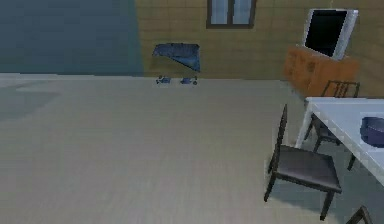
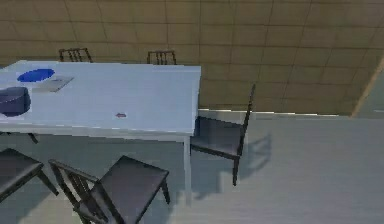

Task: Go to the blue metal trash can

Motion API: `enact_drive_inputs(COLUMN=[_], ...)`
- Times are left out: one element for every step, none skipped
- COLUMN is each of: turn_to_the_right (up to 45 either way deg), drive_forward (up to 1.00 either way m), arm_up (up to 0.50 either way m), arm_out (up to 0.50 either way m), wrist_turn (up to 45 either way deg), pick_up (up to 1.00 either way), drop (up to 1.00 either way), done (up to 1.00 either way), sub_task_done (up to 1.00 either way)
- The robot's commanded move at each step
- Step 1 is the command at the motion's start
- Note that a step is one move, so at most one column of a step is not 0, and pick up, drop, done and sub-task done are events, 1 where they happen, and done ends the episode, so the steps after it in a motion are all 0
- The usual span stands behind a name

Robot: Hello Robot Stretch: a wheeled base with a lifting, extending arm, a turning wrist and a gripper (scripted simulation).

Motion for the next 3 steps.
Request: enact_drive_inputs(turn_to_the_right=[-45.0,-45.0,-39.0], drive_forward=[0.0,0.0,0.0], arm_up=[0.0,0.0,0.0], arm_out=[0.0,0.0,0.0], wrist_turn=[0.0,0.0,0.0], pick_up=[0.0,0.0,0.0], drop=[0.0,0.0,0.0], done=[0.0,0.0,0.0], sub_task_done=[0.0,0.0,0.0])
